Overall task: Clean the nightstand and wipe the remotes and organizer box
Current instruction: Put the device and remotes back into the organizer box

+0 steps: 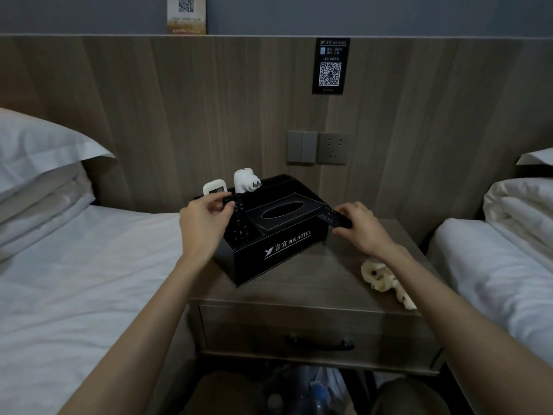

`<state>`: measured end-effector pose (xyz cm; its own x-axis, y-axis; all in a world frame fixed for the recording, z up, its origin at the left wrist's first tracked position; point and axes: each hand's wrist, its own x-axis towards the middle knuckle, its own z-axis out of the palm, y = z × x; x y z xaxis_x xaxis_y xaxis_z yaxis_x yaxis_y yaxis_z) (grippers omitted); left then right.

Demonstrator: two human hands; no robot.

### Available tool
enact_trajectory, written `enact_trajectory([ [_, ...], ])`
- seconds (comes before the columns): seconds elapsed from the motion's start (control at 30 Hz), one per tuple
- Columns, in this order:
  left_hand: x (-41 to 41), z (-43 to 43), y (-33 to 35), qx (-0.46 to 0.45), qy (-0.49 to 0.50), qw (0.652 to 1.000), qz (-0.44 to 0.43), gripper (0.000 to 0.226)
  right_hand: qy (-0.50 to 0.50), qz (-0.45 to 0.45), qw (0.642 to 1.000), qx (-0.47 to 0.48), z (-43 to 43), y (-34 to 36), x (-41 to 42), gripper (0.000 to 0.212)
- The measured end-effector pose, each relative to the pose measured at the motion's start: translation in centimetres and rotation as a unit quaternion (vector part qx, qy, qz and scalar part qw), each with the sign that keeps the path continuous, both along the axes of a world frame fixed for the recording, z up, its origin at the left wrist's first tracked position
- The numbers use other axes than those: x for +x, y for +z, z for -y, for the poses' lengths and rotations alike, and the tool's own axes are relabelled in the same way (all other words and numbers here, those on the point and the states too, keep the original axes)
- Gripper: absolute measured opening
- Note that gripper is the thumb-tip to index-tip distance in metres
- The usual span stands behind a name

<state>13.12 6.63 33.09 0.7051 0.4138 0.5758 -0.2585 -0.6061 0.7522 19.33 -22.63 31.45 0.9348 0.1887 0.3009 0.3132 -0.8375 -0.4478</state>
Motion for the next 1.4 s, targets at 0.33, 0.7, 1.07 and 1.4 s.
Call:
enact_trajectory([
  [0.33,-1.0,-1.3,0.0,0.004,-0.037,0.999,-0.040,0.021,0.105,0.053,0.966,0.231,-9.0,7.2,-6.1,0.047],
  [0.7,-3.5,-3.5,-1.9,0.030,-0.044,0.994,-0.092,0.035,0.117,0.053,0.931,0.341,-16.4,6.3,-5.0,0.049],
  [1.07,-3.6,-2.4,-3.7,-0.015,-0.100,0.985,-0.139,0.051,0.112,0.044,0.968,0.219,-17.3,3.9,-3.1,0.050],
  [1.4,-3.5,-2.1,-4.1,-0.043,-0.119,0.980,-0.152,0.054,0.118,0.057,0.983,0.126,-16.1,1.2,-3.4,0.082],
])
